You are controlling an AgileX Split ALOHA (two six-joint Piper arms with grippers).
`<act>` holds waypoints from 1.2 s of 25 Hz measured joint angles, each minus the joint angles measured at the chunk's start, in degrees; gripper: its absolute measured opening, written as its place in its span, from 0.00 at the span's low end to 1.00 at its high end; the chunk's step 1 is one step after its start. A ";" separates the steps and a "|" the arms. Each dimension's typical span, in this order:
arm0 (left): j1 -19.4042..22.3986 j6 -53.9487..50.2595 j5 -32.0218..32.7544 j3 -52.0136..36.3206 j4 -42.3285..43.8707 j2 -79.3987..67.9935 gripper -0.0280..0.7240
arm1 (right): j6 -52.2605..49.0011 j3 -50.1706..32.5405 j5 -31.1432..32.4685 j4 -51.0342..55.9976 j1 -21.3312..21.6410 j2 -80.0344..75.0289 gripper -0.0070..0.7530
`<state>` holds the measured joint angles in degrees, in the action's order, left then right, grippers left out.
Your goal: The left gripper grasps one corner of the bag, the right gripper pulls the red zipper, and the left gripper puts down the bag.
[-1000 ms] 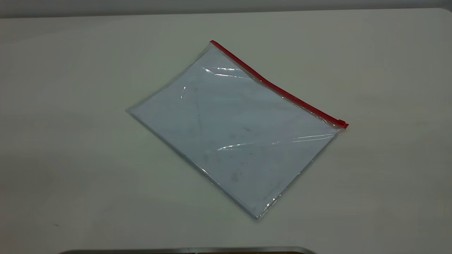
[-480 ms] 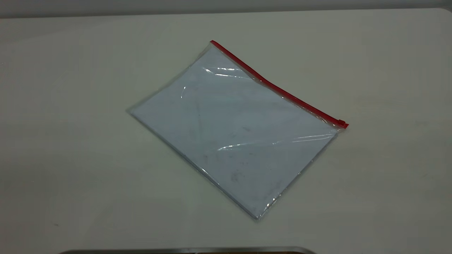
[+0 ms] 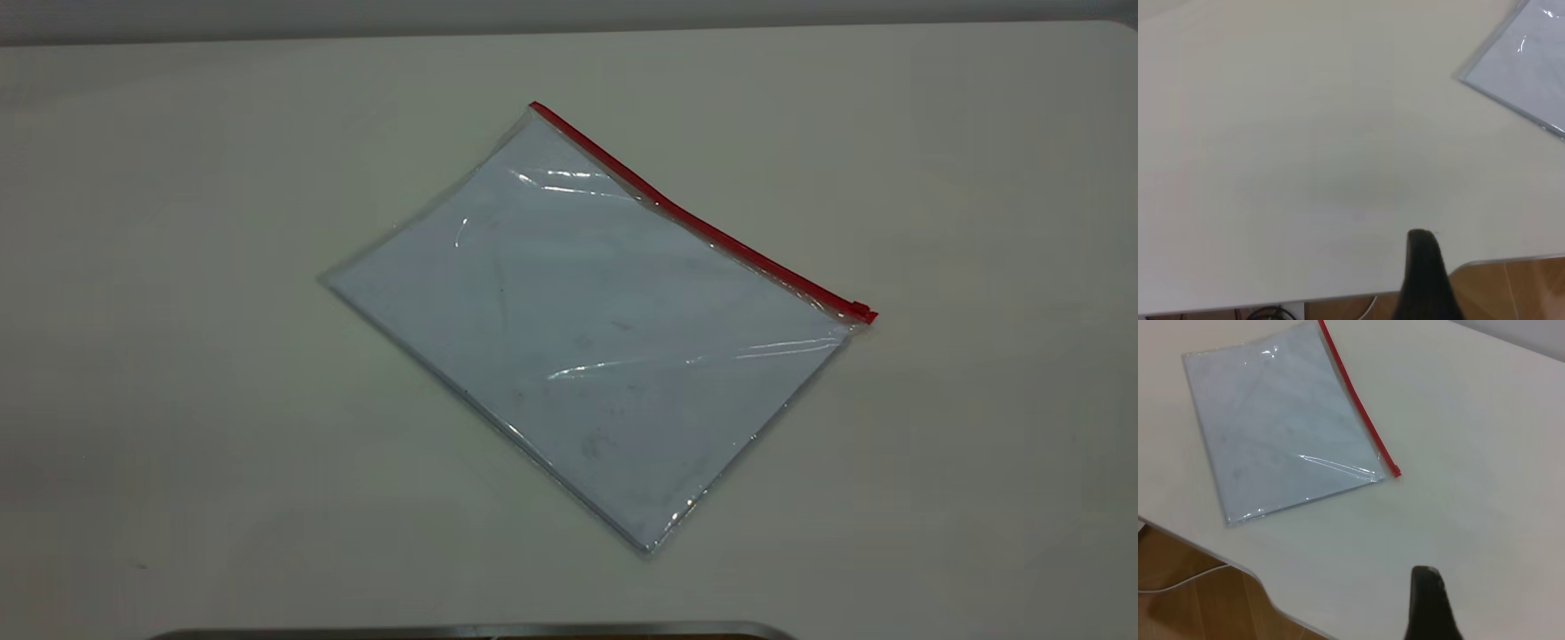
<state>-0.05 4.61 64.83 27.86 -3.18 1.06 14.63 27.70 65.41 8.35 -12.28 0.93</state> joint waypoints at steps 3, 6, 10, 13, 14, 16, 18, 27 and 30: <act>0.00 0.00 0.00 0.00 0.00 0.00 0.82 | 0.00 0.00 0.00 0.00 0.00 0.00 0.69; 0.00 0.00 0.00 0.00 0.00 0.00 0.82 | 0.00 0.00 0.00 0.00 0.00 0.00 0.69; 0.00 0.00 0.11 0.00 0.00 0.00 0.82 | 0.00 0.00 0.00 0.00 4.07 0.00 0.69; 0.00 0.00 0.11 0.00 0.00 0.00 0.82 | 0.00 0.00 0.00 0.00 9.82 0.00 0.69; 0.00 0.00 0.11 0.00 0.00 0.00 0.82 | 0.00 0.00 0.00 0.00 11.65 0.00 0.69; 0.00 0.00 0.15 0.00 0.00 0.00 0.82 | 0.00 0.00 0.00 0.00 14.06 0.00 0.69; 0.00 0.00 0.15 0.00 0.00 0.00 0.82 | 0.00 0.00 0.00 -0.16 15.31 0.00 0.69; 0.00 0.00 0.15 0.00 0.00 0.00 0.82 | -5.32 0.00 -0.24 -4.11 15.63 0.00 0.69; 0.00 0.00 0.15 0.00 0.00 0.00 0.82 | -5.66 0.00 -0.24 -4.47 15.63 0.00 0.69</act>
<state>-0.05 4.61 64.98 27.86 -3.18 1.06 8.96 27.70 65.17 3.88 3.35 0.93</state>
